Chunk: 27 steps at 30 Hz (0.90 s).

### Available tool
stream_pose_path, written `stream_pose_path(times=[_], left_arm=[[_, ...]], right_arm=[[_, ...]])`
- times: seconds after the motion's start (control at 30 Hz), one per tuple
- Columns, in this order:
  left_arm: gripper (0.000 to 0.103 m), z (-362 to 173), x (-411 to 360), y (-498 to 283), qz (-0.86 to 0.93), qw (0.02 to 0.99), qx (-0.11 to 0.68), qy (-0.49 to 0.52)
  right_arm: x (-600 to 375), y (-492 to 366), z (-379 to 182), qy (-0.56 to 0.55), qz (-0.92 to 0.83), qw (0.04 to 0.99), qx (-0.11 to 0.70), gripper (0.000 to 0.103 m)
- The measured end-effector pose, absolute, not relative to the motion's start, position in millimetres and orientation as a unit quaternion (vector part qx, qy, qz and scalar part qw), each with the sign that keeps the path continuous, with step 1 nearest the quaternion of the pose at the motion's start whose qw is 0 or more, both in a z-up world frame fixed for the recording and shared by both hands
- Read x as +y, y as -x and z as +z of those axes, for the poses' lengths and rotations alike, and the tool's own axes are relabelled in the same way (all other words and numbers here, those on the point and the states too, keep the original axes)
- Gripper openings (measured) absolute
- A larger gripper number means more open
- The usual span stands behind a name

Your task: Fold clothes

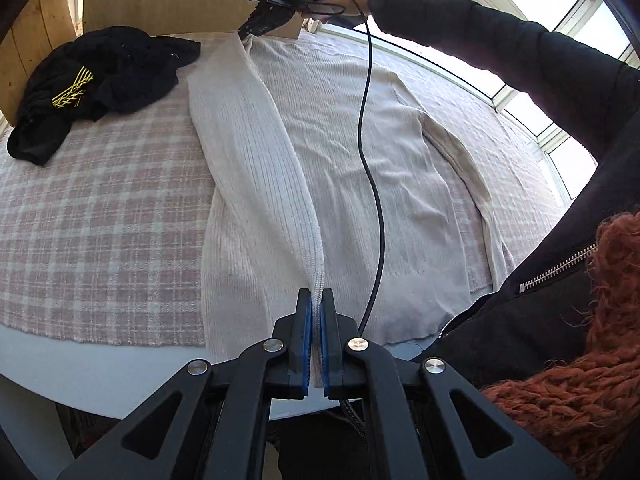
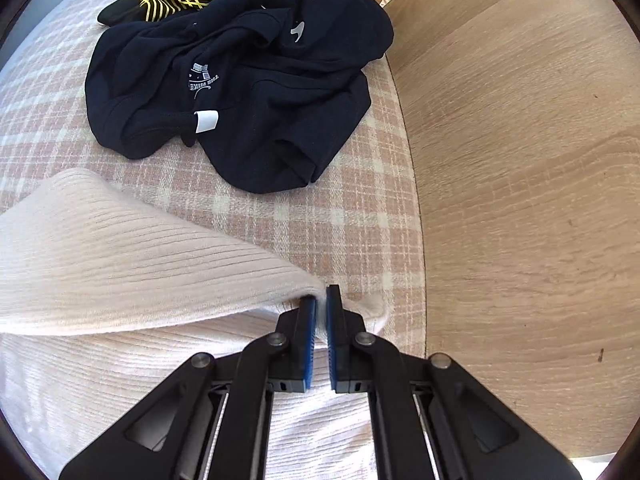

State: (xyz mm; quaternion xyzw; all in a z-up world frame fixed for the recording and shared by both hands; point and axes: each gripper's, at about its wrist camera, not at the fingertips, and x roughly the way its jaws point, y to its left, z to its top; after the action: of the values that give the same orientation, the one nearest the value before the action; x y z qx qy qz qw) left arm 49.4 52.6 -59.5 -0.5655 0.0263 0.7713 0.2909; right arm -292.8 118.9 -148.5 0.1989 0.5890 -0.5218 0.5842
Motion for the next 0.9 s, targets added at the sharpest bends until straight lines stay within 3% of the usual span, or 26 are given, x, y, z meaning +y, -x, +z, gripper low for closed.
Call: stream_pose_path(times=[0.23, 0.4, 0.6, 0.9], left_arm=[[0.007, -106, 80, -69, 0.755, 0.266, 0.095, 0.591], [0.011, -101, 65, -89, 0.752, 0.262, 0.057, 0.602], [0.016, -84, -7, -79, 0.778, 0.203, -0.057, 0.591], [0.023, -119, 1, -19, 0.761, 0.217, 0.000, 0.611]], right_arm=[[123, 295, -168, -0.198, -0.532, 0.556, 0.607, 0.005], [127, 284, -167, -0.170, -0.519, 0.540, 0.641, 0.005], [139, 281, -136, -0.155, -0.511, 0.537, 0.653, 0.010], [165, 241, -90, -0.164, -0.515, 0.572, 0.617, 0.016]])
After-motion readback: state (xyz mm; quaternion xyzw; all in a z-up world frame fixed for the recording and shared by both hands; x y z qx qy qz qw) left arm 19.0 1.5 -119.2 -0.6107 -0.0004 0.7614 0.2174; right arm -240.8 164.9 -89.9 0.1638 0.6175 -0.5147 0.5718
